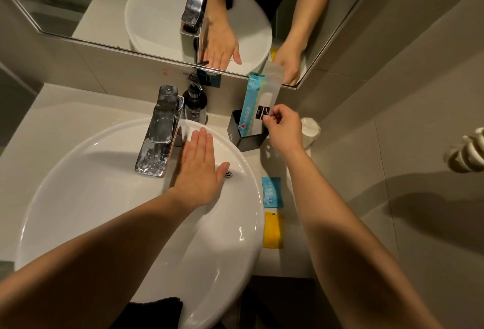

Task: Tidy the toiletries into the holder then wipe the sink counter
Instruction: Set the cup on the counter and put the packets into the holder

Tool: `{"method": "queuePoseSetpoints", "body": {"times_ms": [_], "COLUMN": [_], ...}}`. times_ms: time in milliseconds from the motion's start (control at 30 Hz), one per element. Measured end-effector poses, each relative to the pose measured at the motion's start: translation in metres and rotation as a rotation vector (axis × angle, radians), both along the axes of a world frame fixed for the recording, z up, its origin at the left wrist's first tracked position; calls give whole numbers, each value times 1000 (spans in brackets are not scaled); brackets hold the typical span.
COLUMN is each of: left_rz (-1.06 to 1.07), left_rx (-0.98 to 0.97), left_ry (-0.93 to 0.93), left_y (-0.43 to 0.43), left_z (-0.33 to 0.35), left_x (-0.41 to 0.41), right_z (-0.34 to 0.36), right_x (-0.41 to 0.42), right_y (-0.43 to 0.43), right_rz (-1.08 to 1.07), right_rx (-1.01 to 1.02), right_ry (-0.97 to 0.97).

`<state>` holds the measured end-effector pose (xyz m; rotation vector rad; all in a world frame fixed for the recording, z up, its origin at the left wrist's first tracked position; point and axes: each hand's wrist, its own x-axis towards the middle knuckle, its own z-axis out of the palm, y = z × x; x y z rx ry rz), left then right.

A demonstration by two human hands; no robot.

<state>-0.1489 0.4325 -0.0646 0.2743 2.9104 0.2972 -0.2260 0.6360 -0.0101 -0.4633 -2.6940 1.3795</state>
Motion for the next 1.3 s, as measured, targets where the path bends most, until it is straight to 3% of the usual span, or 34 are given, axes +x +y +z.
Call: {"method": "queuePoseSetpoints", "body": {"times_ms": [333, 667, 1033, 1300], "left_rz": [7, 6, -1, -1], "left_rx": [30, 34, 4, -5], "left_ry": [-6, 16, 17, 15], "left_y": [0, -1, -1, -1], "left_z": [-1, -2, -4, -4], "left_x": [-1, 0, 0, 0], "right_z": [-19, -7, -47, -52], "right_x": [-4, 30, 124, 124], "right_y": [6, 18, 41, 29], "right_rz": [-19, -78, -116, -155], "right_rx": [27, -150, 102, 64], "right_ry": [-43, -19, -566, -628]}}
